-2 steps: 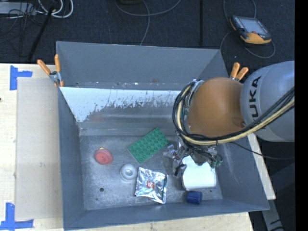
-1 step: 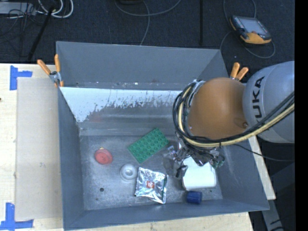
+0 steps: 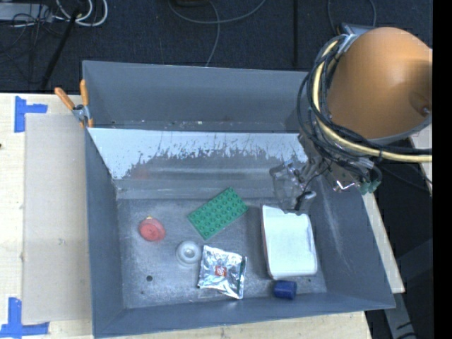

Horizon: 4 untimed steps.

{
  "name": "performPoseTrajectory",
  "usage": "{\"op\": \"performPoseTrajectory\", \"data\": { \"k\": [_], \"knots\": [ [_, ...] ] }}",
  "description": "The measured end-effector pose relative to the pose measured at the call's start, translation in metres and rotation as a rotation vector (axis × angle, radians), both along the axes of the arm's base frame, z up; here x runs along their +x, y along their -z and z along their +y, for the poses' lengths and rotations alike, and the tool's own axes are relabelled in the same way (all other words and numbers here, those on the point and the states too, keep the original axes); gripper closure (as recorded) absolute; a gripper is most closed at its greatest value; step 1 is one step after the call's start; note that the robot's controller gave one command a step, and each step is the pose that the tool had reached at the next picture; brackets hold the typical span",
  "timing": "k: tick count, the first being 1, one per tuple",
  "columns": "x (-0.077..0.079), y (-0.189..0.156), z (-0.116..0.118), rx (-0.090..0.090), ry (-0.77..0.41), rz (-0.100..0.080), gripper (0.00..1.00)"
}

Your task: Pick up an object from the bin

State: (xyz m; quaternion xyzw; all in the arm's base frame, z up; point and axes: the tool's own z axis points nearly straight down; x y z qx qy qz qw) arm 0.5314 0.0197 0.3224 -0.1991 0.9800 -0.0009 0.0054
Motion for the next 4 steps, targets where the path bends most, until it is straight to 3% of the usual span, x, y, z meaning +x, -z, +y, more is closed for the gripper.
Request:
{"op": "performPoseTrajectory", "data": {
  "k": [1,2,3,4],
  "knots": [
    [0.04,0.154,-0.024,0.0,-0.057,0.018,1.0],
    [0.05,0.056,-0.031,-0.001,-0.034,0.0,1.0],
    [0.02,0.162,-0.028,0.001,-0.024,0.021,1.0],
    [0.022,0.158,-0.028,0.0,-0.025,0.012,0.0]
  ]
}}
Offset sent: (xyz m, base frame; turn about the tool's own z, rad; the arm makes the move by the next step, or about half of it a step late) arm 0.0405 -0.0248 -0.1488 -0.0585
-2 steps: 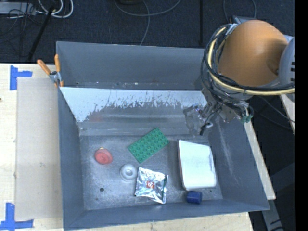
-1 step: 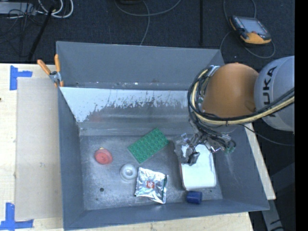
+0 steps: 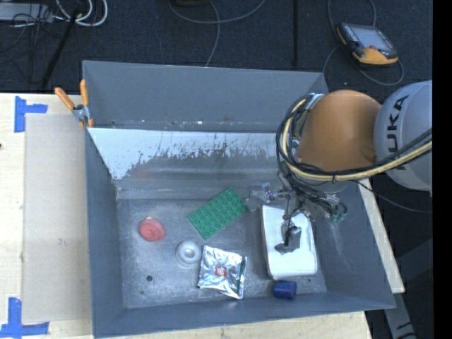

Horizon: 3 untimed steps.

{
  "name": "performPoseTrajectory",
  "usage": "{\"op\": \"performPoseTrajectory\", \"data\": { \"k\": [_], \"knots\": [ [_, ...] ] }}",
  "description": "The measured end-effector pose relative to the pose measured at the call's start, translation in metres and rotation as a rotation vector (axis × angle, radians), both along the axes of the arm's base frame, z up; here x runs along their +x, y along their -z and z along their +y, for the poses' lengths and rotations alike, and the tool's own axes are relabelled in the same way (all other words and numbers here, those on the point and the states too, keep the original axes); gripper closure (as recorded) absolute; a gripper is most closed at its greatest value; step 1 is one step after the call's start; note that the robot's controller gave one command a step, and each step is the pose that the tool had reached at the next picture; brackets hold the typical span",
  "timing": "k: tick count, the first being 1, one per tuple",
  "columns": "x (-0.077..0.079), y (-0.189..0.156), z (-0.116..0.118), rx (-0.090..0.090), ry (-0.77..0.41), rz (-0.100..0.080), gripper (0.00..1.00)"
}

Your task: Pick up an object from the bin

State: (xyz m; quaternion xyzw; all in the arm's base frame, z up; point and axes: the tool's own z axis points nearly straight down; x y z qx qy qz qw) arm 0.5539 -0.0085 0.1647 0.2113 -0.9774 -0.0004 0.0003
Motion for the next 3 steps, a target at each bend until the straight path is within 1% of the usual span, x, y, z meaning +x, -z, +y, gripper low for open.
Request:
{"op": "performPoseTrajectory", "data": {
  "k": [1,2,3],
  "knots": [
    [-0.027,0.091,-0.04,0.002,-0.419,0.009,0.0],
    [-0.059,0.094,-0.034,0.0,-0.577,0.002,0.0],
    [-0.07,0.096,-0.03,0.001,-0.721,0.003,0.0]
  ]
}}
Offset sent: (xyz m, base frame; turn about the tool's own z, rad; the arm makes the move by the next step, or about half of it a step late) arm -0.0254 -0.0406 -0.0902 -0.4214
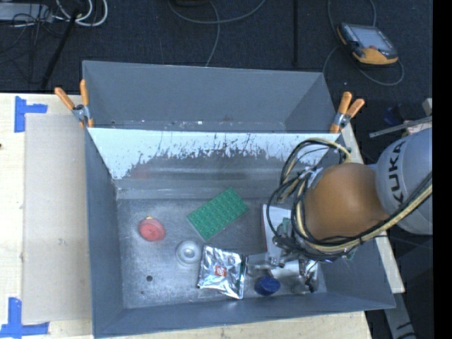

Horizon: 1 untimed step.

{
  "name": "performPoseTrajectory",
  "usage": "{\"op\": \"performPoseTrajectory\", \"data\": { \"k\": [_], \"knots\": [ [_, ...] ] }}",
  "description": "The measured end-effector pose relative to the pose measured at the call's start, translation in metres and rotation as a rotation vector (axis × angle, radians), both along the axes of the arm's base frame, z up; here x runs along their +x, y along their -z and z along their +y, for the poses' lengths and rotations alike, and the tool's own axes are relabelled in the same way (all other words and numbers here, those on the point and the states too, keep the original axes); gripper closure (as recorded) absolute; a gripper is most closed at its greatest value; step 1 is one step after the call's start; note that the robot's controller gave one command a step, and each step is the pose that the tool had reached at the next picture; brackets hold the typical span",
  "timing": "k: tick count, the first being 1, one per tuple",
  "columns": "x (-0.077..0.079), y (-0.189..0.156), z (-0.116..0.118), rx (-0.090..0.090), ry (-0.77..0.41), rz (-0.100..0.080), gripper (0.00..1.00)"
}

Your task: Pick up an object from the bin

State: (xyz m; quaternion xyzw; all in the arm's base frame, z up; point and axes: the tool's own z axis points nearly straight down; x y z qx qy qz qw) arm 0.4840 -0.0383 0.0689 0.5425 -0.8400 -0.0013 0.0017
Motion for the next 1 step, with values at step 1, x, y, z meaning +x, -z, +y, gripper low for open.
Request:
{"op": "performPoseTrajectory", "data": {
  "k": [1],
  "knots": [
    [-0.0118,0.0,0.0266,0.0,-0.162,-0.001,0.0]
  ]
}}
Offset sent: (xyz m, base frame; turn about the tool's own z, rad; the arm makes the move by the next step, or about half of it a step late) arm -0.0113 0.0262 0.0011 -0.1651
